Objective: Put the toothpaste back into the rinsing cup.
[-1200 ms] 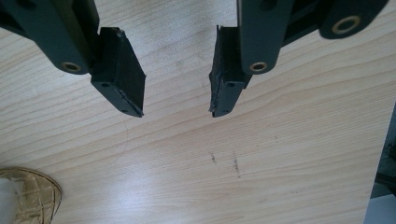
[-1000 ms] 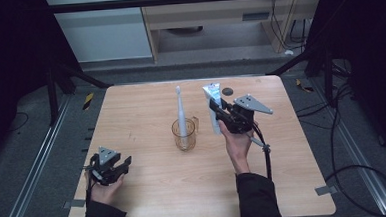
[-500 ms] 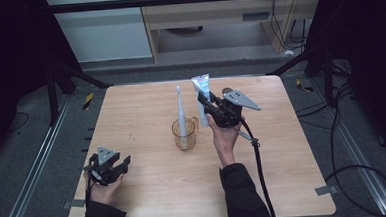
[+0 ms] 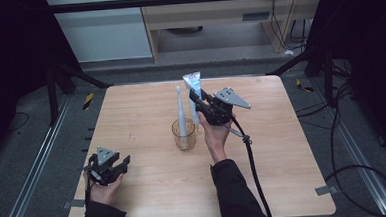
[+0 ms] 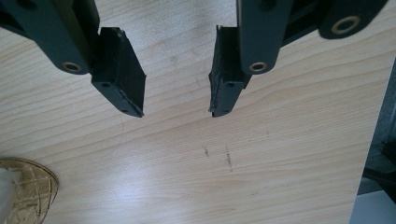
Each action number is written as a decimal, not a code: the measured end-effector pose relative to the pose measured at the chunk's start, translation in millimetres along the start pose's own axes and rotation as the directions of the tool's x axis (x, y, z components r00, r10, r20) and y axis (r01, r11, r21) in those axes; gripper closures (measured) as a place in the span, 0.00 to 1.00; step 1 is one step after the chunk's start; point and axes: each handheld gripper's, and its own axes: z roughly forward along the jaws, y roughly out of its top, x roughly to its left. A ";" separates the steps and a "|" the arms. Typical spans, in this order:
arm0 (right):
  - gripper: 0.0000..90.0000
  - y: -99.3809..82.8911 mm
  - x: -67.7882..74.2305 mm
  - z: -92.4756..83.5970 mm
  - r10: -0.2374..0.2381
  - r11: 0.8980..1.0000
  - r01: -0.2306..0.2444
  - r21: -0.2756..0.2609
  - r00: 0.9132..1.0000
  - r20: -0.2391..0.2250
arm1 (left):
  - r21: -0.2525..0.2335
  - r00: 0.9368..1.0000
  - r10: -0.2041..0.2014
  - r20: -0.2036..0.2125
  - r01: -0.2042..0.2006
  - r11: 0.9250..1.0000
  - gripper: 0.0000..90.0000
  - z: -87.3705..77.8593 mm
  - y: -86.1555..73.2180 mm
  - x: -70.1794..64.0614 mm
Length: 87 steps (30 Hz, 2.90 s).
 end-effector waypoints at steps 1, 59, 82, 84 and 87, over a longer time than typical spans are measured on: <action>0.78 -0.6 1.1 0.9 0.002 1.000 -0.002 -0.003 1.000 -0.004 | 0.000 1.000 0.000 0.000 0.000 1.000 0.61 0.0 0.0 0.0; 0.77 -73.8 21.5 23.3 -0.084 0.996 0.084 0.012 0.996 -0.042 | 0.010 1.000 0.002 0.002 -0.002 1.000 0.61 1.4 -1.2 0.8; 0.75 -81.9 18.7 -0.7 -0.166 0.981 0.169 0.090 0.985 -0.042 | 0.014 1.000 0.004 0.001 -0.004 1.000 0.61 2.3 -1.4 -0.2; 0.75 -80.2 17.9 -1.8 -0.162 0.980 0.167 0.113 0.986 -0.048 | 0.016 1.000 0.005 0.002 -0.005 1.000 0.61 2.6 -1.4 -0.3; 0.73 -79.9 16.7 -2.4 -0.175 0.964 0.179 0.195 0.984 -0.036 | 0.015 1.000 0.006 0.002 -0.006 1.000 0.61 2.2 -1.3 -0.6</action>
